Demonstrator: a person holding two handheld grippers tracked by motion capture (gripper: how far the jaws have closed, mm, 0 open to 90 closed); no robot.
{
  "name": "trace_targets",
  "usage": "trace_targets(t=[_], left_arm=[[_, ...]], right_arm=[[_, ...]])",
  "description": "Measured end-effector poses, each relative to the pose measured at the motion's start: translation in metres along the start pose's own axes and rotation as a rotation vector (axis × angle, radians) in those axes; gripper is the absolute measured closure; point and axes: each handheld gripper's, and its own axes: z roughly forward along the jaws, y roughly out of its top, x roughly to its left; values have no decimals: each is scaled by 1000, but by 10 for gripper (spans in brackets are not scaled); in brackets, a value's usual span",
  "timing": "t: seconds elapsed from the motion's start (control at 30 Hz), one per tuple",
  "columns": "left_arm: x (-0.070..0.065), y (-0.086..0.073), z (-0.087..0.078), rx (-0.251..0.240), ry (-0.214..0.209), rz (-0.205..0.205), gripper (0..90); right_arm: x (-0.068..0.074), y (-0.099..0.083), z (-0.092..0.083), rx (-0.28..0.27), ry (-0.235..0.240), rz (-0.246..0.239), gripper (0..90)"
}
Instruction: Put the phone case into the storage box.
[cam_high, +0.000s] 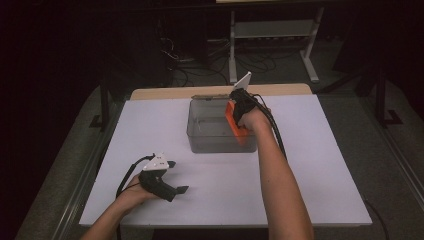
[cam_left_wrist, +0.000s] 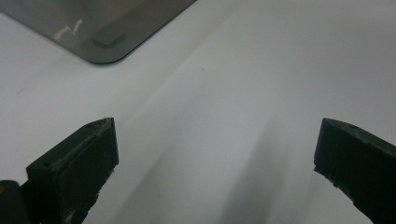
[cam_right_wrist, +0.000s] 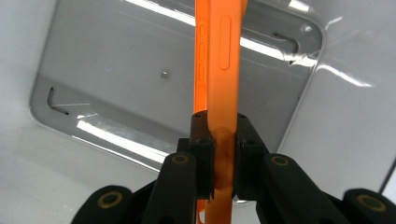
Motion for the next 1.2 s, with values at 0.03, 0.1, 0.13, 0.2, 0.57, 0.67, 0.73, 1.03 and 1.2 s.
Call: trace_targets(t=[0.03, 0.1, 0.13, 0.2, 0.57, 0.67, 0.73, 1.03, 1.2], left_arm=[[0, 0, 0, -1, 1, -2, 0], [0, 0, 0, -3, 1, -3, 0], [0, 0, 0, -3, 1, -3, 0], [0, 0, 0, -3, 1, -3, 0], [0, 0, 0, 1, 1, 1, 0], [0, 0, 0, 1, 1, 1, 0], [0, 0, 0, 2, 0, 2, 0], [0, 0, 0, 5, -4, 3, 0], [0, 0, 0, 6, -3, 2, 0]], right_arm=[[-1, 0, 0, 2, -1, 8, 797], [-2, -1, 0, 6, -5, 25, 797], [-3, -1, 0, 9, -2, 32, 797], [-5, -1, 0, 14, 1, 50, 798], [-14, -6, 5, 26, 5, 119, 800], [-16, -7, 5, 26, 0, 131, 800], [-17, -7, 5, 25, -5, 140, 800], [-18, -7, 5, 25, -20, 159, 799], [-19, -7, 6, 27, -32, 165, 799]])
